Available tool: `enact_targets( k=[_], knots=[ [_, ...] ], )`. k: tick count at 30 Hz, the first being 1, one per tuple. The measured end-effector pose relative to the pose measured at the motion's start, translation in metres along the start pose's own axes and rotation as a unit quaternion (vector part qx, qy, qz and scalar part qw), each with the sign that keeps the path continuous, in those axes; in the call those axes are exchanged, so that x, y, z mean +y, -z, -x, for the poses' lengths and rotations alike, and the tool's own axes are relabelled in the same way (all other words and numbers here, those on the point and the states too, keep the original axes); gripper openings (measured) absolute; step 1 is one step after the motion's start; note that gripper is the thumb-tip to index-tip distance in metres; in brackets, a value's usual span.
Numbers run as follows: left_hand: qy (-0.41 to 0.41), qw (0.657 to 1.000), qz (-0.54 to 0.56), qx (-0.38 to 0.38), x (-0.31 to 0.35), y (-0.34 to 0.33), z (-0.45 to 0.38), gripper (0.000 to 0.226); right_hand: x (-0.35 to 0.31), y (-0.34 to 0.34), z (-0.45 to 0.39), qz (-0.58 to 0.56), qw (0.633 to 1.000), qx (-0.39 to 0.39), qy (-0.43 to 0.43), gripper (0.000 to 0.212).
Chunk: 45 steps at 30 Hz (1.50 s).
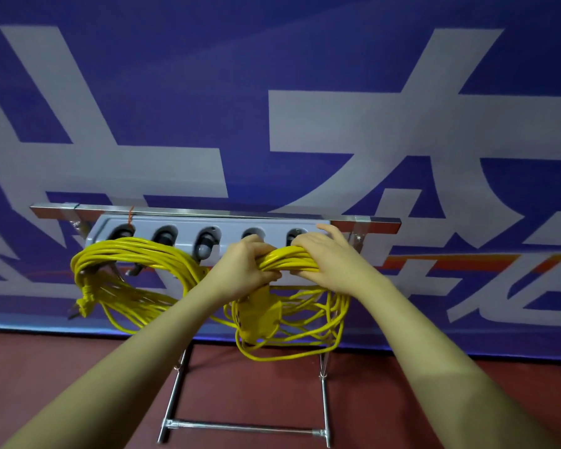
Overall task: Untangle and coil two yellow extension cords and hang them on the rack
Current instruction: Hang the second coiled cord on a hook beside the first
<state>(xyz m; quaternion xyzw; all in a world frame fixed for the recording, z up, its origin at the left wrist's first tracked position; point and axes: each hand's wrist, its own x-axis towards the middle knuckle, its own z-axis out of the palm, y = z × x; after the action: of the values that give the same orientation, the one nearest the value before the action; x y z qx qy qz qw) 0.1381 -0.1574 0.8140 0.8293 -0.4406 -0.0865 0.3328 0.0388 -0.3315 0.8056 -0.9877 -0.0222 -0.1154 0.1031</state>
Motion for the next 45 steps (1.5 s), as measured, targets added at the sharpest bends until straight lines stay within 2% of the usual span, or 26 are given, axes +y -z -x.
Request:
enact_targets(
  k=[4,8,11,15,18,22,25,29,35,39,42,45],
  knots=[
    [-0.022,0.999,0.023,0.027,-0.014,-0.007,0.003,0.033,-0.004,-0.004,-0.002,-0.073,0.995,-0.023,-0.062,0.033],
    [0.001,0.999,0.018,0.051,-0.032,-0.010,0.012,0.047,-0.008,-0.009,-0.012,-0.032,0.997,-0.047,-0.060,0.033],
    [-0.050,0.995,-0.027,0.076,-0.043,-0.015,0.015,0.044,-0.007,-0.006,-0.015,-0.036,0.997,-0.053,-0.052,0.027],
    [-0.048,0.987,-0.088,0.123,-0.051,-0.013,0.016,0.039,-0.008,-0.007,-0.015,-0.055,0.997,-0.032,-0.042,0.024],
    [-0.058,0.981,-0.146,0.115,-0.056,-0.015,0.024,0.045,-0.007,-0.007,-0.016,-0.078,0.996,-0.014,-0.052,0.022],
    [-0.016,0.992,-0.115,0.056,-0.050,-0.022,0.032,0.058,-0.005,-0.001,-0.024,-0.127,0.991,-0.020,-0.040,0.020],
    [-0.006,0.994,-0.083,0.065,-0.043,-0.018,0.027,0.050,-0.002,0.000,-0.030,-0.128,0.991,-0.043,-0.019,0.028],
    [-0.008,0.993,-0.094,0.064,-0.042,-0.019,0.030,0.042,0.002,-0.002,-0.032,-0.143,0.988,-0.063,0.011,0.022],
    [0.019,0.991,-0.106,0.078,-0.034,-0.020,0.029,0.039,0.005,-0.002,-0.032,-0.170,0.984,-0.042,0.014,0.018],
    [0.027,0.988,-0.109,0.103,-0.030,-0.019,0.029,0.023,0.006,0.001,-0.036,-0.141,0.988,-0.066,0.026,0.019],
    [0.015,0.984,-0.143,0.110,-0.033,-0.012,0.027,0.033,0.009,0.001,-0.041,-0.116,0.988,-0.095,0.036,0.024],
    [-0.034,0.969,-0.222,0.107,-0.039,-0.013,0.018,0.038,0.011,0.001,-0.042,-0.098,0.990,-0.099,0.020,0.030]
  ],
)
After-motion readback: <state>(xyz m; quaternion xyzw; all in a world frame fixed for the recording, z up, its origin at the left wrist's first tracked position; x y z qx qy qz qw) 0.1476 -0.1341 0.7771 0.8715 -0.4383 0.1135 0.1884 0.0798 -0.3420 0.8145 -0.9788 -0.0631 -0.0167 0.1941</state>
